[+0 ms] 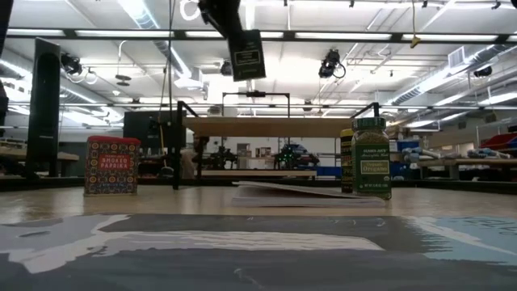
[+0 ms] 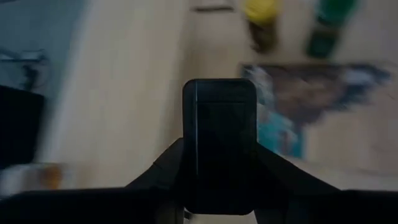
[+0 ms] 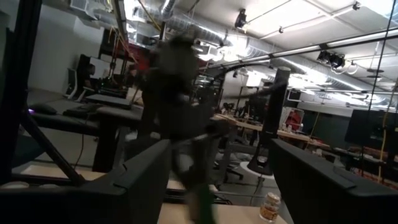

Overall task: Shelf spices
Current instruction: Put the black seasoning can on the shelf

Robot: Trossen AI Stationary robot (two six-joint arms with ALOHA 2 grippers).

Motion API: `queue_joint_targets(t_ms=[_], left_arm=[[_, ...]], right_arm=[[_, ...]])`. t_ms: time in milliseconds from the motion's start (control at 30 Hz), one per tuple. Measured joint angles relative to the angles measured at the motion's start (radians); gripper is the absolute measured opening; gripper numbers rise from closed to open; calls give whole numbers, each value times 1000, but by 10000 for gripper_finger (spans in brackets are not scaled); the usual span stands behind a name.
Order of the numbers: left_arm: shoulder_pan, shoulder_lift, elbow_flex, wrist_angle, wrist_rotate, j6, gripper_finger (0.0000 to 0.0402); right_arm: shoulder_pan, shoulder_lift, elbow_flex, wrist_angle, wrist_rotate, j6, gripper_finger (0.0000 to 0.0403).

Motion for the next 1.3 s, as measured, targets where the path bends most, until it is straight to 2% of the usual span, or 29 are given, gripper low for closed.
queue_joint_targets(t_ms=[133, 400, 567, 900, 1300], left_arm=[[125, 0, 63, 20, 31, 32, 123], [367, 29, 63, 37, 164, 83, 123], [465, 80, 63, 63, 225, 150, 123], [537, 158, 63, 117, 277, 280, 123], [557, 159, 68, 121, 302, 307, 124]], right_arm=[[0, 0, 0, 2, -3, 0, 270], [0, 0, 0, 3, -30, 7, 270], [0, 0, 0, 4, -32, 7, 270], [0, 0, 0, 3, -32, 1, 270], [0, 0, 0, 3, -33, 0, 270]])
